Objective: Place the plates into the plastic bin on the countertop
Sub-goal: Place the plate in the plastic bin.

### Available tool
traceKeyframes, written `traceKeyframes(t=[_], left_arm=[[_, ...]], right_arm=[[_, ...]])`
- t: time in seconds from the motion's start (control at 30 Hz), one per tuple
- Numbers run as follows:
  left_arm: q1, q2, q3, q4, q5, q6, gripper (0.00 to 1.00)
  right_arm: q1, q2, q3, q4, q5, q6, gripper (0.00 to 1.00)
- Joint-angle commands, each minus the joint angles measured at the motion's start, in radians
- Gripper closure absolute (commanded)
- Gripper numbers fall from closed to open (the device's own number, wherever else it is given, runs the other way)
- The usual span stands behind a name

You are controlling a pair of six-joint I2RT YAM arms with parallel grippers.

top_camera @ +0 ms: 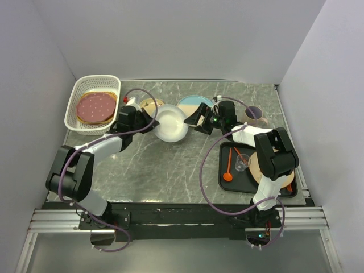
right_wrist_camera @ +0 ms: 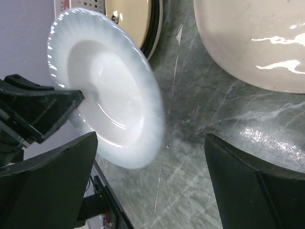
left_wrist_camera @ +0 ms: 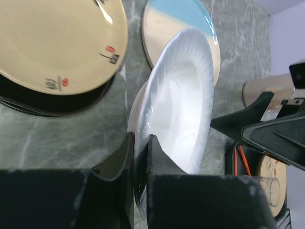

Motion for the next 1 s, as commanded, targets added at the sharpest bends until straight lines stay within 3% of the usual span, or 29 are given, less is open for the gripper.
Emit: traceKeyframes(t=[0.0,0.4,0.97], left_arm=[[0.058,-0.094,0.014,0.103,0.075,-0.020,0.99],[0.265,-0.148,0.000,0.095,0.182,-0.040,0.99],[0.446,-0.183,-0.041,0.106,0.263,-0.079,0.99]], right_arm=[[0.005,-0.057,0.034,0.002,0.021,-0.019,0.00],[0.006,-0.060,-0.004,-0.021,0.033,-0.046,0.00],[0.005,-0.037,-0.024,-0.011,0.022,-0.040,0.00]])
